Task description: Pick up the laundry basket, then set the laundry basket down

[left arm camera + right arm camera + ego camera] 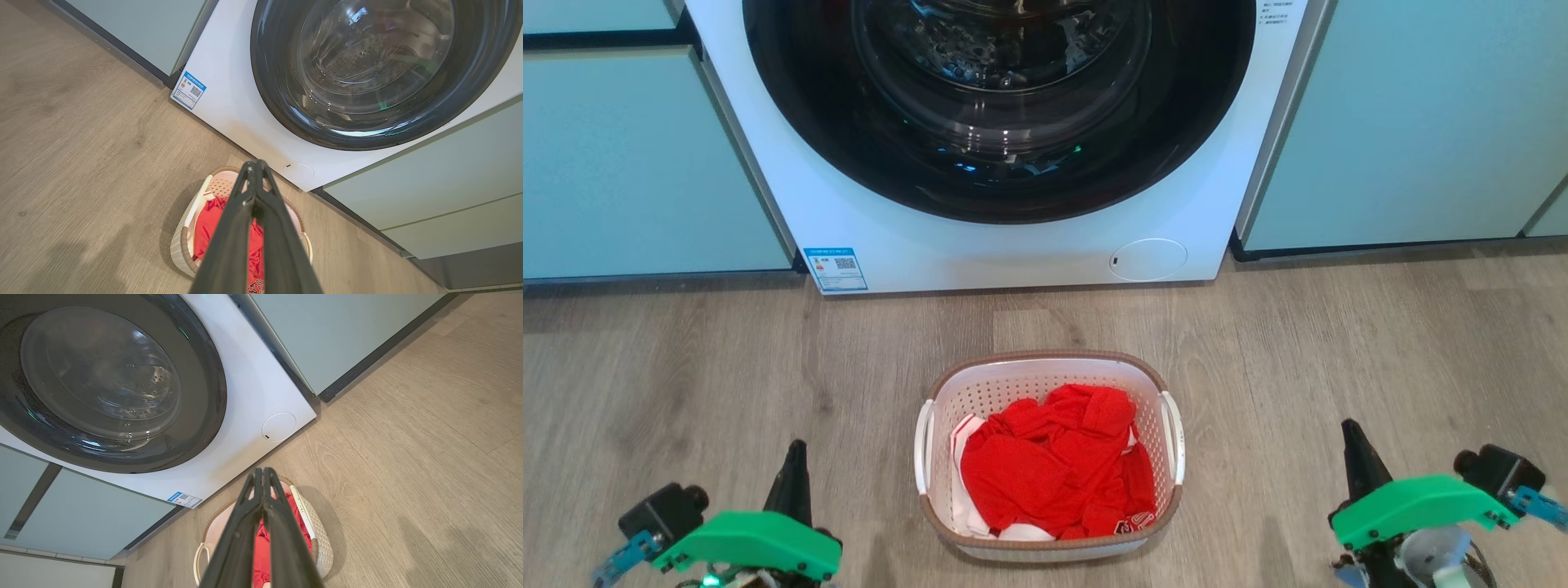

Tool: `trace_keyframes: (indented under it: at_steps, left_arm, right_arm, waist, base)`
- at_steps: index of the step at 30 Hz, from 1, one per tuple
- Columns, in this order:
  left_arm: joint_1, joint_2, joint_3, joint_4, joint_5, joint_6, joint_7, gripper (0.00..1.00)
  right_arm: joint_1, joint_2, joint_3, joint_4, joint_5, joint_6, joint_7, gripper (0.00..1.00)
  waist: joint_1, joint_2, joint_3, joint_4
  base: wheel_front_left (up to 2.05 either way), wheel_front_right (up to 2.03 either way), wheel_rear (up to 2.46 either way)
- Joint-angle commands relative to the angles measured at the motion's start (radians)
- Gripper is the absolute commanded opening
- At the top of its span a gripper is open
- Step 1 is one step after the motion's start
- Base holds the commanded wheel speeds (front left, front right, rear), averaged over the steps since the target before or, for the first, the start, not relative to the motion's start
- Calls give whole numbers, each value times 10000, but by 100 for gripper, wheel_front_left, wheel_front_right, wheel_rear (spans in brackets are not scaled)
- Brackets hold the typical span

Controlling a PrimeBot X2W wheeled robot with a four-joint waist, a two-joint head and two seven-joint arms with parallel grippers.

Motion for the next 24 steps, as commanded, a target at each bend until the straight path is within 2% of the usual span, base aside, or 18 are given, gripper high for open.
trace_keyframes:
  at_steps: [1, 24]
  left_arm:
    - [-566, 81, 292, -268, -259, -79, 49, 0]
    - [-1045, 69, 800, -179, -3101, -448, 741, 0]
  right_arm:
    - [-528, -137, -7, -367, 273, 6, 48, 0]
    - [-750, -159, -440, -472, 3012, 9, 716, 0]
  waist:
    - [0, 0, 1, -2]
    - [0, 0, 26, -65]
  base:
    - [0, 0, 0]
    - [0, 0, 0]
